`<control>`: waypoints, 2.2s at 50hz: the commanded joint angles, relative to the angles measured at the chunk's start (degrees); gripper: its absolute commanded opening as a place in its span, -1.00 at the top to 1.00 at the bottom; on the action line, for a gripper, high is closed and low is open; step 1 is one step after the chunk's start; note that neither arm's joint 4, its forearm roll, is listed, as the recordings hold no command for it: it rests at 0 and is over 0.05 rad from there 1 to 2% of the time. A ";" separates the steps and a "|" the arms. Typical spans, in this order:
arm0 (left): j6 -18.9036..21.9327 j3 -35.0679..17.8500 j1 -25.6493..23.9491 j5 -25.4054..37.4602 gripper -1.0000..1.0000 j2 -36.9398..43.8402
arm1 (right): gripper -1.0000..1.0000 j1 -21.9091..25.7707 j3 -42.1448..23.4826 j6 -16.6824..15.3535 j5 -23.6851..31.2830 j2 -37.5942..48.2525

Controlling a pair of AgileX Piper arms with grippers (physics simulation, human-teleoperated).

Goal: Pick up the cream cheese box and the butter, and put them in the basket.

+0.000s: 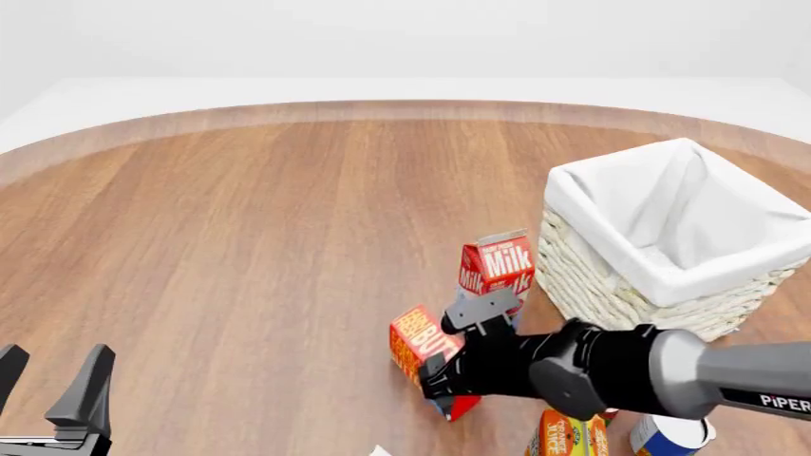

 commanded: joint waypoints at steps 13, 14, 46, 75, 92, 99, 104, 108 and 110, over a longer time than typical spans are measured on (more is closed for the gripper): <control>0.00 0.00 0.00 0.00 -1.00 0.00 | 1.00 -0.57 -1.16 -1.02 2.59 -2.19; 0.00 0.00 0.00 0.00 -1.00 0.00 | 1.00 -0.49 -1.36 -1.09 3.03 -2.61; 0.00 0.00 0.00 0.00 -1.00 0.00 | 1.00 0.38 -8.59 -6.79 15.32 -16.83; 0.00 0.00 0.00 0.00 -1.00 0.00 | 1.00 2.93 -20.46 -11.54 24.87 -25.34; 0.00 0.00 0.00 0.00 -1.00 0.00 | 1.00 1.17 -28.98 -14.57 30.09 -27.99; 0.00 0.00 0.00 0.00 -1.00 0.00 | 1.00 -0.20 -30.53 -15.24 30.79 -28.81; 0.00 0.00 0.00 0.00 -1.00 0.00 | 1.00 -1.35 -31.40 -15.30 30.81 -29.81; 0.00 0.00 0.00 0.00 -1.00 0.00 | 1.00 -1.35 -31.40 -15.30 30.81 -29.81; 0.00 0.00 0.00 0.00 -1.00 0.00 | 1.00 -1.35 -31.40 -15.30 30.81 -29.81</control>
